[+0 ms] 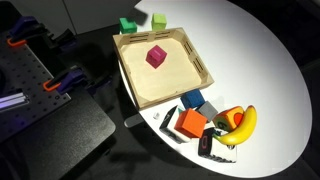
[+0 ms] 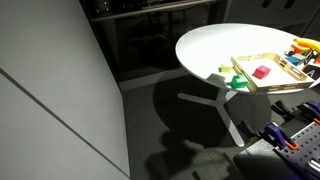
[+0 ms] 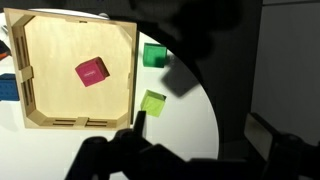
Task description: Put the yellow block in the box.
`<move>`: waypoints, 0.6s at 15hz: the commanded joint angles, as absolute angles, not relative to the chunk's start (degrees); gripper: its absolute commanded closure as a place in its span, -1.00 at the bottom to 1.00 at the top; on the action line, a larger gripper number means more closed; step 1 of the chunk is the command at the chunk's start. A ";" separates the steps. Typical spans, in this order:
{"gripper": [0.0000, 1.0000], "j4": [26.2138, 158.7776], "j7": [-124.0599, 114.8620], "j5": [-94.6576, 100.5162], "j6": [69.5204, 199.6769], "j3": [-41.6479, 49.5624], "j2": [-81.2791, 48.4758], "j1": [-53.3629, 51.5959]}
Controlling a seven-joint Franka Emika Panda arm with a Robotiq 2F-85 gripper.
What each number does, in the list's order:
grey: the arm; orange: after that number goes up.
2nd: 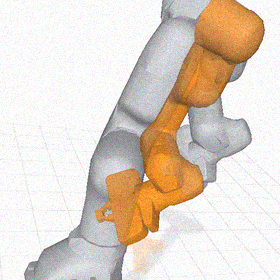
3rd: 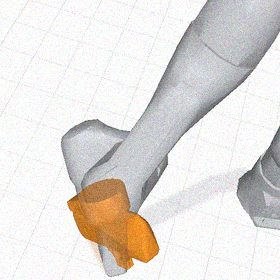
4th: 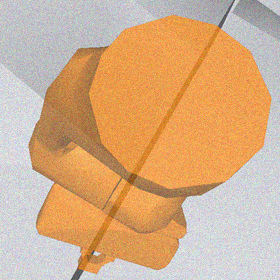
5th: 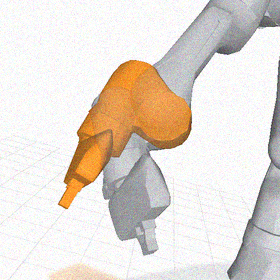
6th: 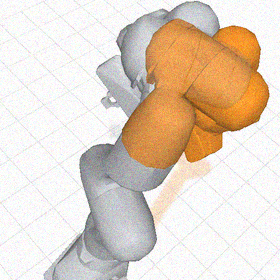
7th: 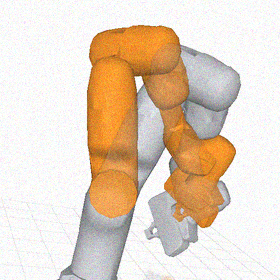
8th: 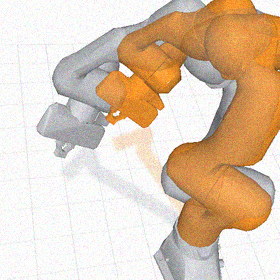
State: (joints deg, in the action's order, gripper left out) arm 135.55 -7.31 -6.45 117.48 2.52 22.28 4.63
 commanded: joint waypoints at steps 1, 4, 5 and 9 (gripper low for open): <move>-1.00 130.78 -5.84 -6.55 116.63 3.79 15.11 4.76; -1.00 128.77 -5.09 -6.61 116.11 4.55 11.39 4.90; -1.00 128.14 -5.20 -6.46 115.79 4.72 10.68 4.97; -1.00 129.81 -6.29 -6.46 117.38 4.52 10.93 4.75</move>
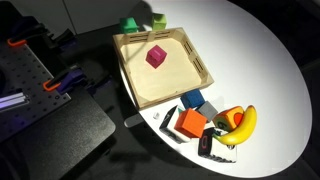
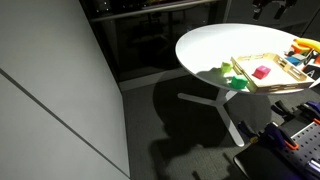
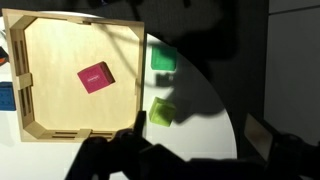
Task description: Put the yellow block in the box.
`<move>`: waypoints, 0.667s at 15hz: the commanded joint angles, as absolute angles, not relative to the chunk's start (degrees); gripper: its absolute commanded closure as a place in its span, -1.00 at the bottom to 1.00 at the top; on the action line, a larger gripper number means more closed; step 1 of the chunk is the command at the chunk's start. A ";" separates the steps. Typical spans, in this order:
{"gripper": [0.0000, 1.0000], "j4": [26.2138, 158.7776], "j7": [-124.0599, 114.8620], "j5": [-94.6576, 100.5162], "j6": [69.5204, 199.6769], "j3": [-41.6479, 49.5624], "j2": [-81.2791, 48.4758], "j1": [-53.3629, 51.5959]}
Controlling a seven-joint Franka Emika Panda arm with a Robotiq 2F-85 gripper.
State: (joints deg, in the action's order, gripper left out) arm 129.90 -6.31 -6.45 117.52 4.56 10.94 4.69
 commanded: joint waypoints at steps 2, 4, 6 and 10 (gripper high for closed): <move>-1.00 129.61 -6.29 -6.46 117.31 4.52 10.88 4.75; -1.00 129.51 -6.29 -6.46 117.28 4.52 10.88 4.75; -1.00 128.64 -6.06 -6.73 116.69 4.75 9.72 4.83; -1.00 125.54 -5.48 -7.31 116.43 5.41 4.21 5.09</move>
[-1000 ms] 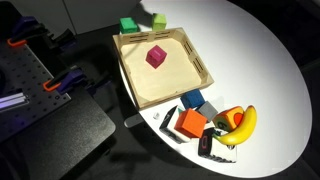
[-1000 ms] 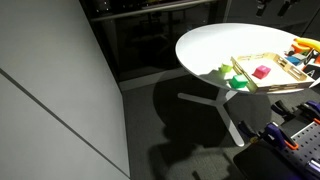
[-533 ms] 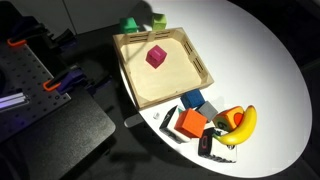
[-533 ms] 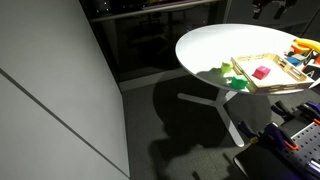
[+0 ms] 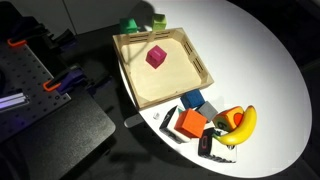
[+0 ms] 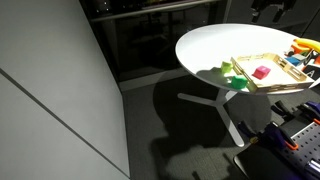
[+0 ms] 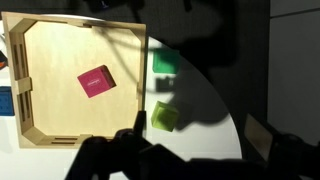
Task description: Put the yellow block in the box.
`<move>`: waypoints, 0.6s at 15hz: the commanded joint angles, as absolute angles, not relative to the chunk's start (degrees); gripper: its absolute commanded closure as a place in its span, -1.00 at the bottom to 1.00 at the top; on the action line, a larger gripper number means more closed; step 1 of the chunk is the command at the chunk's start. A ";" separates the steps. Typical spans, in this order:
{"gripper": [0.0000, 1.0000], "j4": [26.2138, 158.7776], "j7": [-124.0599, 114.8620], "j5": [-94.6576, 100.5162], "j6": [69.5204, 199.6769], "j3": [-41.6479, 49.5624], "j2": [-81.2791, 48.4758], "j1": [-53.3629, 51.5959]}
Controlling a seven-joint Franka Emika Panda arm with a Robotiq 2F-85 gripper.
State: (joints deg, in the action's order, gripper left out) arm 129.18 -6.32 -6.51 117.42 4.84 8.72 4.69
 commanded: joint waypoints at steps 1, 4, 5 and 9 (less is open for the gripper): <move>-1.00 124.76 -5.43 -7.26 116.43 5.54 2.68 5.13; -1.00 122.00 -6.03 -6.57 116.57 5.65 -2.73 5.13; -1.00 120.96 -6.14 -6.47 116.66 5.61 -4.56 5.06; -1.00 117.13 -6.83 -6.01 117.65 5.37 -11.34 4.76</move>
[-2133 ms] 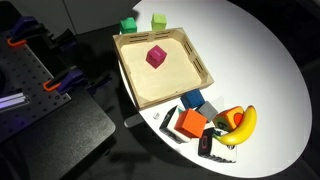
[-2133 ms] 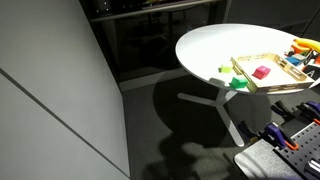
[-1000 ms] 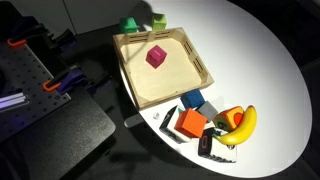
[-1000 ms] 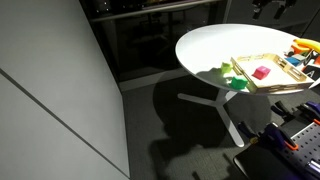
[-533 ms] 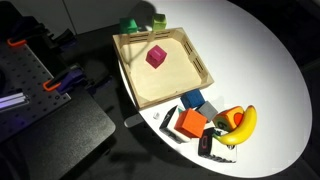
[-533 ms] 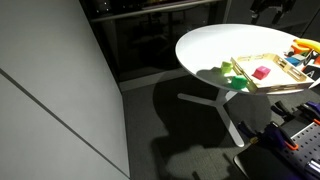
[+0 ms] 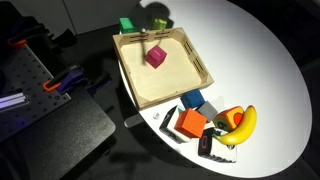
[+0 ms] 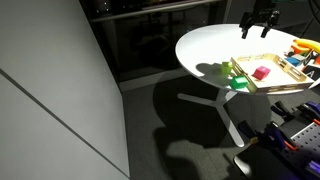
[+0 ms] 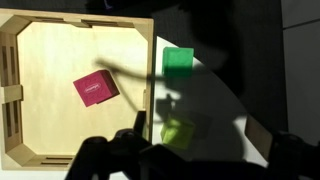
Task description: Put the yellow block in the box.
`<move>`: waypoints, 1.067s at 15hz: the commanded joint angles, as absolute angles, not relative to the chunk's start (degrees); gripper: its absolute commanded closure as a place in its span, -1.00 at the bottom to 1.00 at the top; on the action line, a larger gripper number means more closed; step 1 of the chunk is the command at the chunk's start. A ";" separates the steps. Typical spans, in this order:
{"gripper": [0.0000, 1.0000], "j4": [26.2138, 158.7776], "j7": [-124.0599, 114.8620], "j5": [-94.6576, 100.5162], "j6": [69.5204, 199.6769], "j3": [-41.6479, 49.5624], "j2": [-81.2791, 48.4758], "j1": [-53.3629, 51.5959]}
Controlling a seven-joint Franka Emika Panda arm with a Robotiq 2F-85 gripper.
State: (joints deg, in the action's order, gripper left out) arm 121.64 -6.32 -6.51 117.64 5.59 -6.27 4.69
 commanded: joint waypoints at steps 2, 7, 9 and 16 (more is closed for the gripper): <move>-1.00 115.64 -7.79 -5.52 119.41 5.36 -14.18 4.49; -1.00 112.03 -11.73 -5.50 122.89 5.36 -20.89 3.23; -1.00 110.63 -14.67 -5.35 123.80 5.59 -23.34 2.45; -1.00 105.84 -24.48 -4.04 123.42 7.26 -30.56 0.12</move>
State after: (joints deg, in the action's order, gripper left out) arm 109.13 -20.31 -5.89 124.39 5.97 -27.82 1.17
